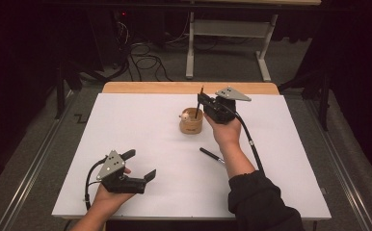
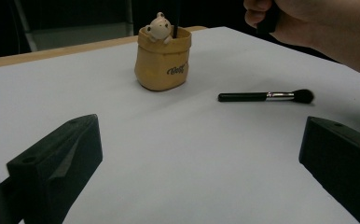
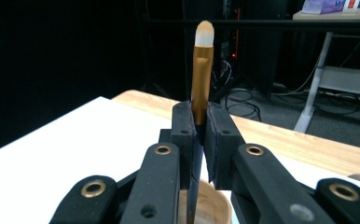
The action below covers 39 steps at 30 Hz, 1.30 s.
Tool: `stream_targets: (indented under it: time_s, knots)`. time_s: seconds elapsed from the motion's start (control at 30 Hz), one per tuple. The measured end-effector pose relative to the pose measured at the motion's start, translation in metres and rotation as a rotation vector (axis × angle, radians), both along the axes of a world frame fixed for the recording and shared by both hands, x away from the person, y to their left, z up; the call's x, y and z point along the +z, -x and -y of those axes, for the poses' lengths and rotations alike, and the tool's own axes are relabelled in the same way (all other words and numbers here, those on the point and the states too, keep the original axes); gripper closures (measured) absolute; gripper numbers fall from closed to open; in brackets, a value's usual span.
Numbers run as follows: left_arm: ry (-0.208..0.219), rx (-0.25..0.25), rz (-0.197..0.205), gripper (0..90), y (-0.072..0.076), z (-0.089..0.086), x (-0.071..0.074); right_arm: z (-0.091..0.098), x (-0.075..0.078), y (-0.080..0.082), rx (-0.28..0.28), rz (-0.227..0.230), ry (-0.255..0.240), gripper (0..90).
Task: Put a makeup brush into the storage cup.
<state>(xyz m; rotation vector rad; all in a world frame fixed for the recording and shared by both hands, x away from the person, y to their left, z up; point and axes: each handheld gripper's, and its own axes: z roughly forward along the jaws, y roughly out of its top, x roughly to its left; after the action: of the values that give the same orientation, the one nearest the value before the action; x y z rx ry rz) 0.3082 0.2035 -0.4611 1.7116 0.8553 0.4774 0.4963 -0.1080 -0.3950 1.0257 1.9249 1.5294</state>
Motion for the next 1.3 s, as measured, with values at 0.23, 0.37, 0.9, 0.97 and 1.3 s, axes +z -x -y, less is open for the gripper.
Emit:
stream_targets:
  time_s: [0.23, 0.37, 0.9, 0.97, 1.3]
  knots:
    - [0.008, -0.001, 0.001, 0.3, 0.0, 0.0, 0.0, -0.003, -0.007, -0.002, 0.01, -0.035, 0.013, 84.0]
    - [0.007, -0.006, 0.002, 0.3, 0.0, 0.0, 0.0, -0.005, -0.011, -0.004, 0.01, -0.045, 0.029, 83.9]
    - [0.004, -0.012, 0.0, 0.3, 0.0, 0.0, 0.0, -0.006, -0.027, -0.017, -0.032, -0.12, -0.005, 39.5]
    - [0.006, -0.011, 0.002, 0.3, 0.0, 0.0, 0.0, -0.003, -0.027, -0.017, -0.041, -0.139, -0.031, 24.0]
    - [0.006, -0.013, -0.001, 0.3, 0.0, 0.0, 0.0, 0.008, -0.02, 0.0, -0.051, -0.122, -0.022, 0.1]
